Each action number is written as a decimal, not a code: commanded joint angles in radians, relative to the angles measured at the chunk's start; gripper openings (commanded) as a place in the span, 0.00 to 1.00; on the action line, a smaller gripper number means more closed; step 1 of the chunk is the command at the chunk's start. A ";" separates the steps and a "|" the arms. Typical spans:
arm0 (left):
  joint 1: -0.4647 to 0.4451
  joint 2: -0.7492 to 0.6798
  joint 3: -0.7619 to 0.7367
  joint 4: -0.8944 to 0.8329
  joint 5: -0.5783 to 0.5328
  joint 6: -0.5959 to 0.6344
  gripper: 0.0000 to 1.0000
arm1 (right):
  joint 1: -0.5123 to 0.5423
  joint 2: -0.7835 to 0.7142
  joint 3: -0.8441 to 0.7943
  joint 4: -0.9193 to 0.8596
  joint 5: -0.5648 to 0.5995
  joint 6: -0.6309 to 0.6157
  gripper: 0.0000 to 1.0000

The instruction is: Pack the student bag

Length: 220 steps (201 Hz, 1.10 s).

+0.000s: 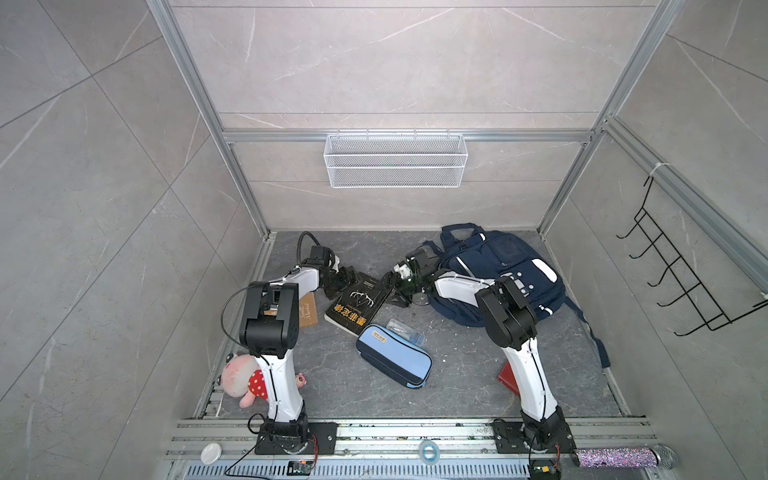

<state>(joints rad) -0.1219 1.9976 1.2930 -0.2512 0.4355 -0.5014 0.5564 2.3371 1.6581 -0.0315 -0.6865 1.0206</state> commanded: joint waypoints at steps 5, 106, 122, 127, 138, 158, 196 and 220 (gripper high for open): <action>-0.030 0.065 0.011 -0.066 0.057 -0.027 0.85 | 0.008 0.101 0.073 0.070 0.018 0.042 0.79; -0.025 0.087 0.010 0.064 0.144 -0.102 0.80 | 0.010 0.156 0.142 0.363 -0.145 0.205 0.68; -0.024 0.080 0.004 0.076 0.144 -0.110 0.80 | 0.006 0.124 0.121 0.342 -0.126 0.176 0.57; -0.022 0.080 0.002 0.080 0.146 -0.111 0.80 | 0.005 0.110 0.116 0.326 -0.116 0.159 0.54; -0.018 0.076 0.000 0.085 0.149 -0.114 0.80 | 0.000 0.088 0.116 0.285 -0.100 0.117 0.47; -0.009 0.065 0.000 0.082 0.153 -0.115 0.80 | -0.012 0.057 0.145 0.169 -0.067 0.023 0.39; 0.023 0.006 -0.018 0.085 0.159 -0.118 0.80 | -0.021 0.026 0.219 -0.022 -0.007 -0.115 0.05; 0.034 -0.063 -0.028 0.081 0.155 -0.115 0.84 | -0.024 -0.004 0.201 -0.022 0.017 -0.129 0.00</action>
<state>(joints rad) -0.1040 2.0308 1.2804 -0.1349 0.5781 -0.6067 0.5369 2.4237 1.8328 -0.0071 -0.6987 0.9627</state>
